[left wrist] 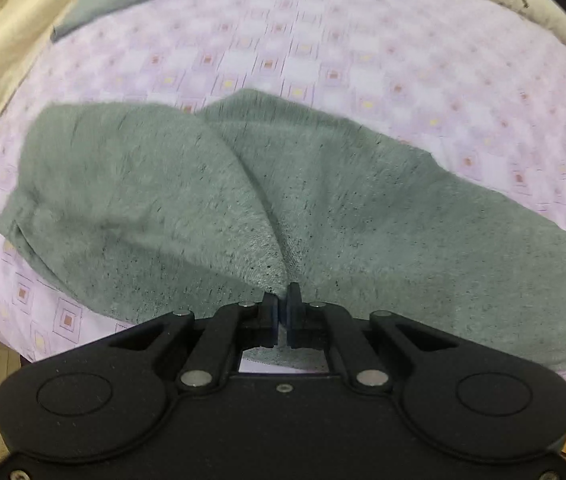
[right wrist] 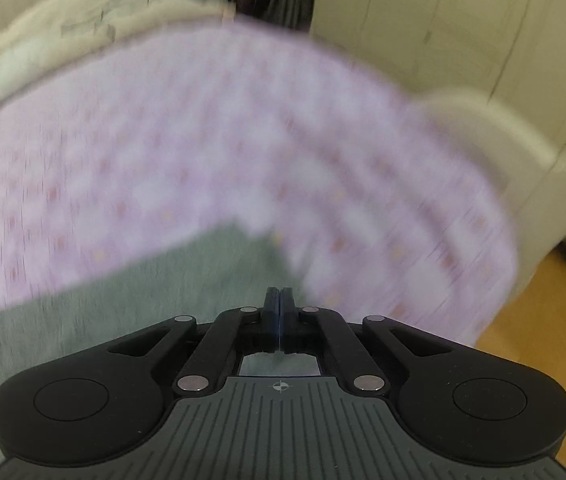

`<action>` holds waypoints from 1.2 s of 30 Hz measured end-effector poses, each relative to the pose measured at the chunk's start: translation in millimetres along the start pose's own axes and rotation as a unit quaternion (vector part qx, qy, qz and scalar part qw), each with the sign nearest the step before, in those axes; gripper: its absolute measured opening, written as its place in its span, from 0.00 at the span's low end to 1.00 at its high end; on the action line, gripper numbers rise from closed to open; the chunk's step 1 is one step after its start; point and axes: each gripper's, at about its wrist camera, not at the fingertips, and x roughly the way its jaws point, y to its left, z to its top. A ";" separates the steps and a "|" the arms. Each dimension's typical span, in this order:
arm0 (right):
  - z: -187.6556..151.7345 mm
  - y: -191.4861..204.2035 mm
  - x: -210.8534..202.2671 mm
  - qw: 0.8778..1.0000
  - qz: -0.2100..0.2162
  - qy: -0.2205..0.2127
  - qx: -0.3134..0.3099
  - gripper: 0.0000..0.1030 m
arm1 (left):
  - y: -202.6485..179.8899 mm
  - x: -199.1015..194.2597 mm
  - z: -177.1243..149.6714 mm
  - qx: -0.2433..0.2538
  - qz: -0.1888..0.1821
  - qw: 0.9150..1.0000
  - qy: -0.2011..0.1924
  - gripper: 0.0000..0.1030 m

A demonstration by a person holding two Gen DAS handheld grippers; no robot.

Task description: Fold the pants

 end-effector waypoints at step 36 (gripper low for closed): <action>-5.2 -15.1 75.8 0.982 0.051 0.110 -0.148 0.04 | -9.7 46.3 -14.8 -0.052 0.064 0.993 0.083 0.05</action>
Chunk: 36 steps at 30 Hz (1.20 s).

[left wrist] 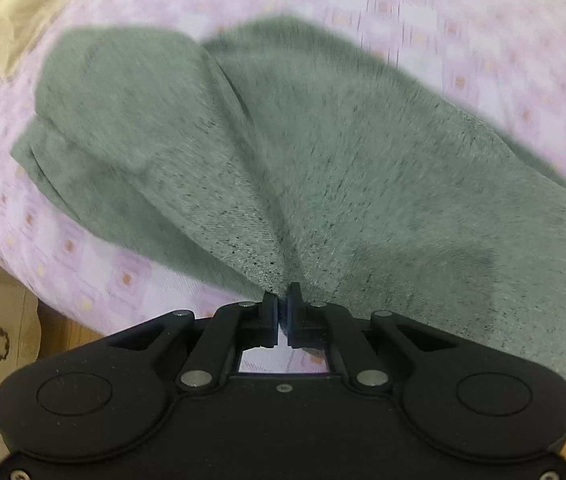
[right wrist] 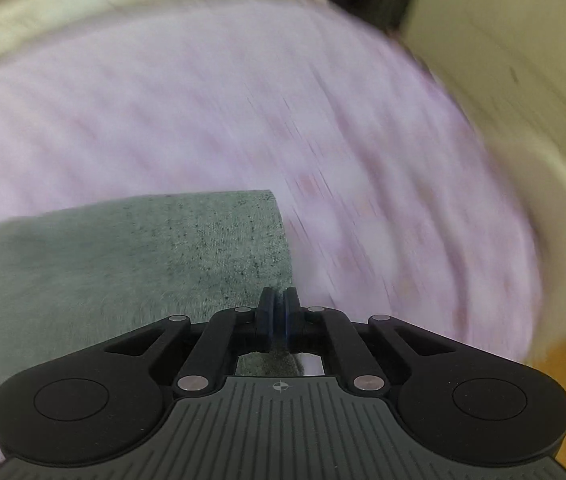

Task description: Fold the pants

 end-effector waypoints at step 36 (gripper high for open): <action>-44.7 434.0 -167.1 0.884 0.276 -0.141 -0.349 0.52 | 239.0 3.3 61.6 0.032 0.068 0.997 -0.037 0.21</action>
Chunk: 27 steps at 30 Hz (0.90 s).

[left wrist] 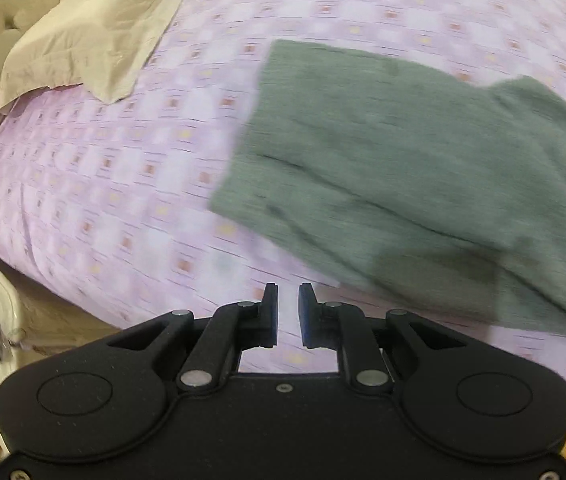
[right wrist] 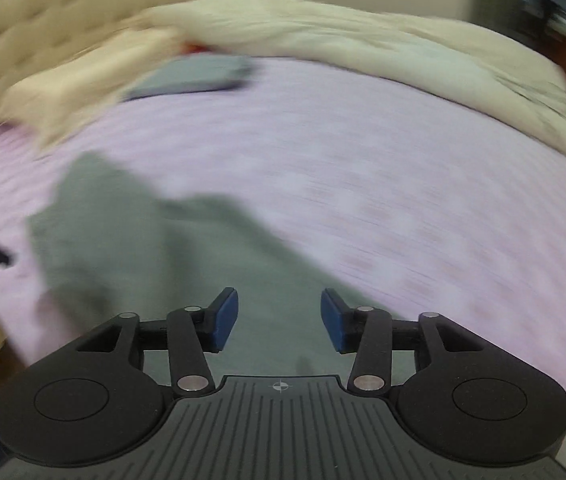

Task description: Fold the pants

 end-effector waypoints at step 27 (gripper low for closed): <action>111.5 207.4 104.4 0.993 0.080 0.009 -0.084 0.08 | 172.5 48.8 66.1 -0.045 -0.029 0.998 -0.013 0.20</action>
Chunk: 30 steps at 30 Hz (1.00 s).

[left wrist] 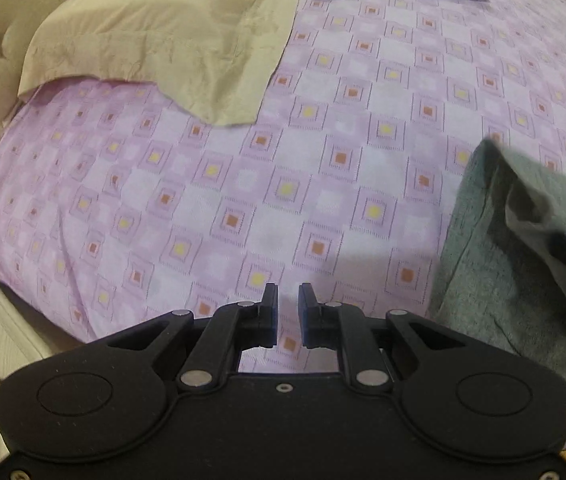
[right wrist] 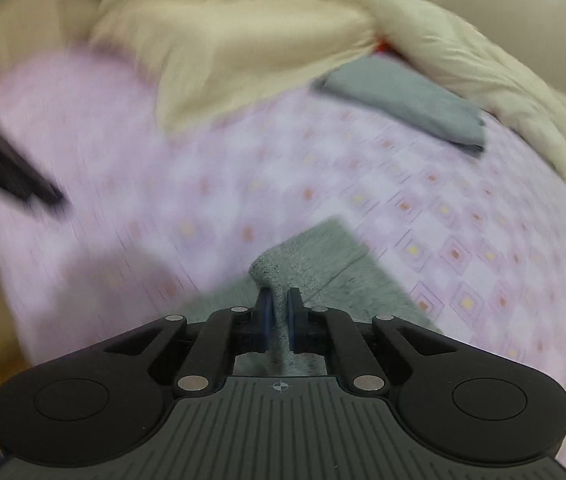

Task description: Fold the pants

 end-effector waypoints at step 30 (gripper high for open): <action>-99.7 -34.6 -51.4 0.993 0.020 0.066 0.098 0.22 | -164.8 37.4 12.3 0.228 -0.121 0.966 0.010 0.18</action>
